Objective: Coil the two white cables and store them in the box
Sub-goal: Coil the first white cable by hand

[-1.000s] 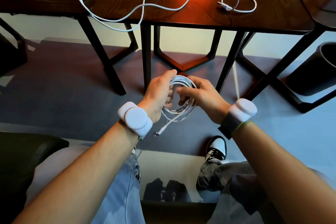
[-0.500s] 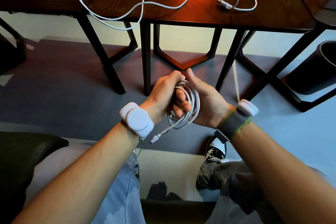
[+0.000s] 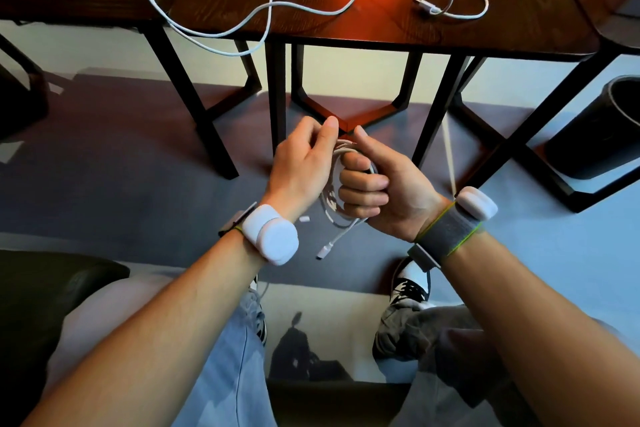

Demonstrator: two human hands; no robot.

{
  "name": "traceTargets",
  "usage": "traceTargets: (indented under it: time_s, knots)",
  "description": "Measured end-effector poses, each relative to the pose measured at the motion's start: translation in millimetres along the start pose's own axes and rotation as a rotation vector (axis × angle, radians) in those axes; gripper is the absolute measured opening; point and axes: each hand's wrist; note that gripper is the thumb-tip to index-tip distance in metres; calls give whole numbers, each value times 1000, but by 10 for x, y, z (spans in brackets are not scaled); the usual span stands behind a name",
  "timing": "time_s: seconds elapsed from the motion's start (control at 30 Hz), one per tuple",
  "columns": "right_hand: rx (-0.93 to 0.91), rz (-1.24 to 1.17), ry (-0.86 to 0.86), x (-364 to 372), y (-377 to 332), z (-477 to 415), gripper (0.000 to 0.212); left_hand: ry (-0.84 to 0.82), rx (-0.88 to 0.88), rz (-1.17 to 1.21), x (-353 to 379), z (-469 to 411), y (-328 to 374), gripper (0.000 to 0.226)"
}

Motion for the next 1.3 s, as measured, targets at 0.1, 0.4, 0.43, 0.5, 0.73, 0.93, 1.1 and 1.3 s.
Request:
traceTargets:
  time_s: [0.1, 0.4, 0.43, 0.5, 0.73, 0.93, 1.1, 1.3]
  knots:
    - [39, 32, 0, -15, -23, 26, 51, 60, 103, -117, -32, -39, -29, 52]
    - [89, -17, -210, -42, -102, 162, 50, -58, -50, -50, -117, -181, -117, 60]
    - [70, -43, -217, -48, -109, 173, 49, -114, -59, -45, -59, -129, -146, 60]
    - [21, -104, -198, -65, -121, 175, 49, -183, -43, -65, 20, -40, -181, 63]
    - [-188, -207, -21, -127, -219, 164, 46, -308, -34, 47, 64, 6, -112, 68]
    - [-77, -169, -107, -83, -179, 169, 51, -322, 74, 188, 82, 20, -130, 33]
    - [1, -70, -315, -23, -146, 197, 45, -483, 174, 97, 94, 108, -126, 28]
    - [-75, -173, -221, -16, -103, 142, 40, -491, 58, 120, 74, 57, -136, 46]
Point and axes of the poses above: each hand's wrist, its own z-axis away from the middle knuckle, its own x-axis out of the palm, y = z × x, and after that the axes turned 8 degrees about z, right-handed
